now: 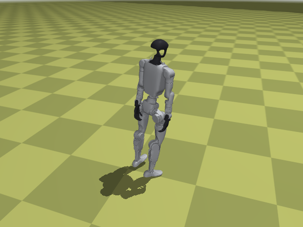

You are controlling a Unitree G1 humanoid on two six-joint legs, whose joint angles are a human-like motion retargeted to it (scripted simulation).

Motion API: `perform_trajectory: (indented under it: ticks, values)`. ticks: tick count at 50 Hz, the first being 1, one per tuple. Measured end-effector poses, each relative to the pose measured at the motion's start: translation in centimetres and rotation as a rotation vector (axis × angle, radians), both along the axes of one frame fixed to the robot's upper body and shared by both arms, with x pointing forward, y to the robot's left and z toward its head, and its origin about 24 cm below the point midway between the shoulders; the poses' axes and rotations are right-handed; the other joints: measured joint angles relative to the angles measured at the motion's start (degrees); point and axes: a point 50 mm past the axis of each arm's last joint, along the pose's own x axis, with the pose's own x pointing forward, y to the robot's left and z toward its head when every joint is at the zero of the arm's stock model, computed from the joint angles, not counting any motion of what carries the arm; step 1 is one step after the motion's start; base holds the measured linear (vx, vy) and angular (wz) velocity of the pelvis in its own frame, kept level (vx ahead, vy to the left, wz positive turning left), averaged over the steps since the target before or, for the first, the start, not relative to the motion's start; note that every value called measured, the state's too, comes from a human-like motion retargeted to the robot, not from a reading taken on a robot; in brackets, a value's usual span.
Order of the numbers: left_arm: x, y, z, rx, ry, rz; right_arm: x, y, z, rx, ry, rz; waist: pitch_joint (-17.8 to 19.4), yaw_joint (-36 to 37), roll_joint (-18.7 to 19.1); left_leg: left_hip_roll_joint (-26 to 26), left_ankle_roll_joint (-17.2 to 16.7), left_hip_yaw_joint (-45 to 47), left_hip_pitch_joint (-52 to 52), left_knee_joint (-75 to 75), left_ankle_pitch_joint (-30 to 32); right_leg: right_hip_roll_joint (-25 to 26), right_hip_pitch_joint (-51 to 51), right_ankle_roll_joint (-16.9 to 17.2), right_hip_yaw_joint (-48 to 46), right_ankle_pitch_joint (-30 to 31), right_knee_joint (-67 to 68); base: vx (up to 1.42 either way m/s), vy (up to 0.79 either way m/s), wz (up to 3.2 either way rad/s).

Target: In place motions

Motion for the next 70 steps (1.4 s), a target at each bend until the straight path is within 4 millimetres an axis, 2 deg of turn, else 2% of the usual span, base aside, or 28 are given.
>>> perform_trajectory:
  ticks: [5, 10, 13, 18, 23, 25, 27, 30, 31, 32, 35, 38, 41, 43, 46, 48, 50, 53, 57, 60, 63, 70]
  values:
    - [1.4, 1.4, -0.3, -0.048, -0.037, -0.133, 2.0, -0.3, -0.1, 0.030, -0.076, 0.080, 0.1, 0.5, 0.0, 0.3, -0.2, 0.4, -0.3, 0.1, 0.2, -0.1, 0.0, 0.3, 0.3, 0.0, 0.1, 0.00, 0.00, -0.05]
    - [3.2, 4.5, -0.6, -0.015, -0.083, -0.451, 2.5, 0.1, -0.2, 0.014, -0.112, 0.078, 0.3, 0.9, -0.4, 0.2, -0.2, 0.2, -0.3, 0.1, 0.3, -0.1, 0.3, 0.3, -0.1, -0.1, 0.0, 0.00, 0.00, 0.04]
    - [4.1, 5.1, -0.8, 0.024, -0.122, -0.540, 2.3, 0.3, -0.2, 0.020, -0.101, 0.088, 0.2, 0.9, -0.4, 0.3, -0.2, 0.0, -0.4, 0.2, 0.3, -0.1, 0.4, 0.3, -0.3, -0.2, 0.0, 0.00, 0.00, 0.00]
    - [3.9, 4.1, -0.9, 0.014, -0.136, -0.468, 1.1, 0.1, -0.2, -0.015, -0.045, 0.145, 0.1, 0.7, -0.3, 0.3, -0.1, 0.1, -0.3, 0.1, 0.2, -0.1, 0.5, 0.4, -0.2, -0.3, 0.0, 0.01, 0.00, 0.06]
    - [2.5, 2.6, -0.5, -0.043, -0.073, -0.347, -0.3, 0.3, -0.1, -0.022, 0.016, 0.165, 0.7, -6.1, 0.0, -1.4, 0.2, -6.2, 1.3, -0.8, 0.3, -0.6, 2.8, 0.2, -6.9, -1.3, -0.6, -0.02, 0.01, 1.06]
    - [2.6, 2.6, -0.4, -0.033, -0.067, -0.311, -0.8, 0.8, 0.0, 0.013, 0.050, 0.135, 0.9, -6.3, 0.0, -1.0, -0.1, -5.9, 1.2, -0.7, 0.5, -0.7, 3.3, 0.4, -6.9, -1.1, -1.0, -0.03, 0.00, 0.07]
    - [3.4, 3.6, -0.4, -0.027, -0.071, -0.328, -0.5, 0.8, 0.1, 0.016, 0.078, 0.116, 0.9, -6.4, 0.1, -0.3, -0.5, -6.1, 0.4, 0.1, 0.9, -1.1, 3.6, 0.9, -7.0, -0.3, -1.4, 0.02, -0.01, -0.25]
    - [6.5, 5.1, -0.3, 0.004, -0.090, -0.336, 2.4, 0.6, 0.0, 0.010, 0.031, 0.119, -0.2, -1.9, -0.3, 0.2, -0.1, -2.0, 0.2, 0.2, 0.6, -0.3, 2.2, 0.6, -2.9, -0.3, -0.8, 0.02, -0.04, -1.01]
    - [8.4, 5.5, -0.4, 0.026, -0.138, -0.316, 4.3, 0.8, -0.1, 0.012, -0.035, 0.124, -0.6, -1.2, -0.4, 0.3, -0.1, -1.5, 0.2, 0.2, 0.6, -0.2, 2.0, 0.5, -2.3, -0.3, -0.7, 0.00, -0.05, -0.58]
    - [10.5, 5.9, -0.3, 0.049, -0.193, -0.290, 6.5, 1.0, 0.0, 0.015, -0.111, 0.134, -1.1, -0.7, -0.4, 0.4, -0.1, -1.0, 0.1, 0.2, 0.5, -0.1, 1.7, 0.5, -1.9, -0.3, -0.7, -0.02, -0.07, -0.33]
    - [18.0, 6.6, 0.7, 0.092, -0.406, -0.158, 15.2, 2.2, 1.6, 0.041, -0.401, 0.207, -2.5, -0.5, -0.3, 0.6, -0.1, -0.8, -0.3, 0.3, 0.5, 0.1, 1.2, 0.4, -1.6, -0.2, -0.6, -0.01, -0.08, -0.13]
    - [26.1, 5.7, 3.3, 0.098, -0.650, -0.022, 23.9, 4.0, 5.6, 0.110, -0.694, 0.270, -4.2, -0.3, 0.0, 0.7, -0.1, -0.6, -0.3, 0.3, 0.3, 0.4, 1.1, 0.3, -1.4, -0.2, -0.5, 0.01, -0.02, -0.02]
    - [33.6, 4.5, 7.7, 0.075, -0.904, 0.008, 31.2, 5.8, 11.3, 0.169, -0.982, 0.260, -5.4, 0.1, 0.1, 0.8, 0.0, -0.7, -0.2, 0.4, 0.3, 0.5, 1.2, 0.3, -1.5, -0.3, -0.4, -0.02, -0.06, 0.03]
    - [37.5, 3.6, 11.1, 0.052, -1.046, -0.026, 34.8, 6.7, 15.3, 0.211, -1.153, 0.211, -6.2, 0.6, -0.2, 0.8, 0.1, -0.9, -0.1, 0.5, 0.2, 0.5, 1.5, 0.3, -1.8, -0.4, -0.4, 0.03, -0.08, 0.11]
    - [41.9, 3.0, 16.1, 0.038, -1.216, -0.090, 38.6, 7.4, 20.5, 0.294, -1.335, 0.079, -7.4, 0.9, -1.0, 0.7, 0.2, -1.4, -0.2, 0.7, 0.2, 0.5, 1.9, 0.3, -2.4, -0.6, -0.5, 0.04, -0.11, 0.17]
    - [44.1, 3.2, 19.3, 0.056, -1.302, -0.119, 40.3, 7.3, 23.2, 0.340, -1.386, -0.039, -8.2, 1.0, -1.5, 0.8, 0.2, -1.7, -0.6, 0.8, 0.2, 0.6, 1.8, 0.4, -2.8, -0.7, -0.5, 0.03, -0.12, 0.18]
    - [45.6, 3.5, 21.9, 0.096, -1.353, -0.125, 41.5, 6.4, 25.4, 0.370, -1.403, -0.144, -9.1, 1.0, -1.8, 0.9, 0.2, -1.8, -1.3, 0.9, 0.2, 0.7, 1.4, 0.5, -3.1, -0.8, -0.5, 0.00, -0.07, 0.11]
    - [47.1, 3.3, 25.0, 0.154, -1.409, -0.073, 42.7, 4.8, 28.7, 0.393, -1.443, -0.246, -10.3, 1.4, -2.1, 1.1, 0.3, -1.7, -2.2, 1.0, 0.1, 0.8, 0.5, 0.5, -2.9, -0.9, -0.6, 0.00, 0.00, 0.00]
    - [48.5, 3.4, 28.4, 0.183, -1.540, -0.022, 43.7, 3.6, 32.1, 0.339, -1.572, -0.302, -11.0, 1.7, -2.4, 1.1, 0.4, -1.4, -2.2, 1.1, -0.1, 0.9, 0.3, 0.5, -2.5, -1.1, -0.6, 0.00, 0.00, 0.00]
    - [48.9, 3.6, 29.5, 0.214, -1.579, 0.033, 44.0, 3.4, 33.5, 0.284, -1.639, -0.290, -11.8, 1.8, -2.4, 1.1, 0.6, -1.0, -2.1, 1.1, -0.4, 1.0, 0.1, 0.4, -2.0, -1.2, -0.5, 0.00, 0.00, 0.00]
    - [49.0, 3.7, 29.8, 0.202, -1.600, 0.063, 44.0, 3.4, 33.7, 0.259, -1.642, -0.276, -12.2, 2.0, -2.3, 1.2, 0.7, -0.6, -1.8, 1.2, -0.6, 1.0, -0.1, 0.4, -1.4, -1.3, -0.3, 0.01, -0.01, -0.06]
    - [48.7, 3.4, 28.7, 0.184, -1.607, 0.110, 43.7, 3.8, 32.3, 0.271, -1.629, -0.263, -12.4, 1.9, -2.2, 0.9, 1.0, -0.6, -1.4, 1.2, -0.8, 1.0, 0.2, 0.2, -1.3, -1.3, -0.2, 0.00, 0.00, 0.00]
